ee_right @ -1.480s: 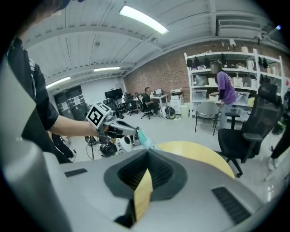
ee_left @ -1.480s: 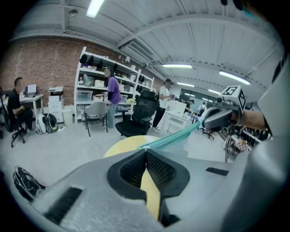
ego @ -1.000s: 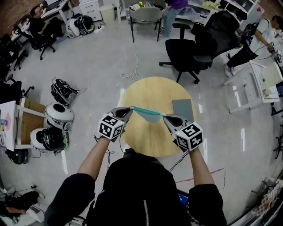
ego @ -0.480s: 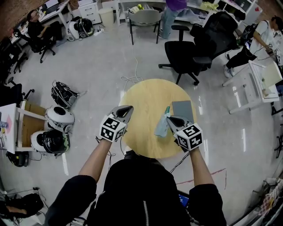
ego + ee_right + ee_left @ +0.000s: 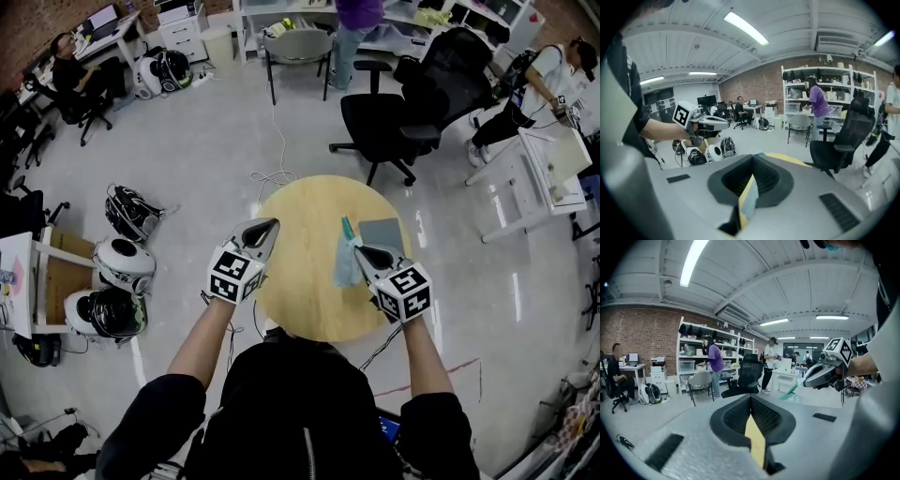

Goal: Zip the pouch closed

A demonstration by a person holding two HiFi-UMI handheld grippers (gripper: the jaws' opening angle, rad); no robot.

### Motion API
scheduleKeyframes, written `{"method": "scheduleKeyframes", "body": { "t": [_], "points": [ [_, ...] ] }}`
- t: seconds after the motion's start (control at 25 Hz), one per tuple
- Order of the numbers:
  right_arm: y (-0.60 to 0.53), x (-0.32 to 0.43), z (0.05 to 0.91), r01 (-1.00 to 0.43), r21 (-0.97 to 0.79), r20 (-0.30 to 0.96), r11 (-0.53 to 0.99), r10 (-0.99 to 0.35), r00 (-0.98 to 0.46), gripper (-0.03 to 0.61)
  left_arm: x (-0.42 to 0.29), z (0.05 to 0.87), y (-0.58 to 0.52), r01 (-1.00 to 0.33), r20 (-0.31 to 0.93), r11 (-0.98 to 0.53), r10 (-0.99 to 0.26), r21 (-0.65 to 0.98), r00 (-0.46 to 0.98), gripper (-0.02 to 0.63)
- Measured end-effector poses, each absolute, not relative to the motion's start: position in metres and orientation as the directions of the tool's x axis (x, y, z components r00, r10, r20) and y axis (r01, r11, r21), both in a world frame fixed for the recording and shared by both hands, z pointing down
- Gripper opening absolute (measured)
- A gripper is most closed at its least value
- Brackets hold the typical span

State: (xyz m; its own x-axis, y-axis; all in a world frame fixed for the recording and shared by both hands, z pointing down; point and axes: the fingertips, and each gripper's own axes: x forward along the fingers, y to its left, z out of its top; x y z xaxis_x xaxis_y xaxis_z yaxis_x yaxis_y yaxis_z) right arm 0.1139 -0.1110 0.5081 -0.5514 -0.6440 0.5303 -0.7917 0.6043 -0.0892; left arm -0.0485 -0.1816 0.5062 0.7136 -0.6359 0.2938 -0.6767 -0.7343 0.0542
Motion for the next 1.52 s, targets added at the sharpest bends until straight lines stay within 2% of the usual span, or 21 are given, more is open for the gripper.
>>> {"method": "scheduleKeyframes", "body": {
  "t": [0.28,0.56,1.52],
  "points": [
    [-0.1,0.112,0.493,-0.774,-0.054,0.504,0.631,-0.652,-0.567,0.005,-0.041,0.473,-0.188,-0.671,0.246,-0.742,-0.65,-0.001,0.719,0.0],
    [-0.099,0.111,0.489,-0.777,-0.051,0.467,0.628,-0.673,-0.574,0.005,-0.044,0.47,-0.191,-0.686,0.221,-0.727,-0.668,0.01,0.711,0.0],
    [-0.09,0.105,0.484,-0.767,-0.038,0.445,0.64,-0.677,-0.586,0.004,-0.047,0.477,-0.182,-0.692,0.239,-0.721,-0.667,0.029,0.705,0.0]
  ]
}}
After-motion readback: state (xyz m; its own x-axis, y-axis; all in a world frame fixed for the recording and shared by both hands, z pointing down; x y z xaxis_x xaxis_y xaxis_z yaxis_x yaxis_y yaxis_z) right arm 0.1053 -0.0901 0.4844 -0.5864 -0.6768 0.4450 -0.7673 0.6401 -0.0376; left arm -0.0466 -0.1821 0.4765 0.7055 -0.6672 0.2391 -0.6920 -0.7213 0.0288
